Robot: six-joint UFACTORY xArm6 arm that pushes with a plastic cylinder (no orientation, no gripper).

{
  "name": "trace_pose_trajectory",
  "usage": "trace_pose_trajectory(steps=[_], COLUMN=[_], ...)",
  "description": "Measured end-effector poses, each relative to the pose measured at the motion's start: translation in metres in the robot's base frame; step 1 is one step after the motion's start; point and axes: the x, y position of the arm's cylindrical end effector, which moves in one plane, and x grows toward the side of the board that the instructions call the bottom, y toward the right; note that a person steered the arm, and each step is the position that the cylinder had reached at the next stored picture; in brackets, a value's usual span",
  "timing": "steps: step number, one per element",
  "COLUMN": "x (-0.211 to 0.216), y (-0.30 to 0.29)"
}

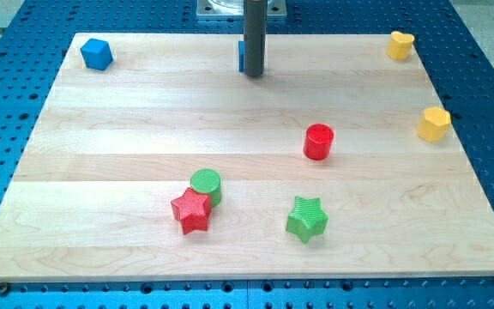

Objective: Place the red circle at the bottom right corner of the board

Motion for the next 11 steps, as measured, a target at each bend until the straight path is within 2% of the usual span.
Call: trace_pose_trajectory(steps=[3, 4, 5, 6, 8, 11], x=[-0.001, 0.011, 0.045, 0.070, 0.108, 0.119], y=[0.021, 0.041, 0.096, 0.106, 0.086, 0.081])
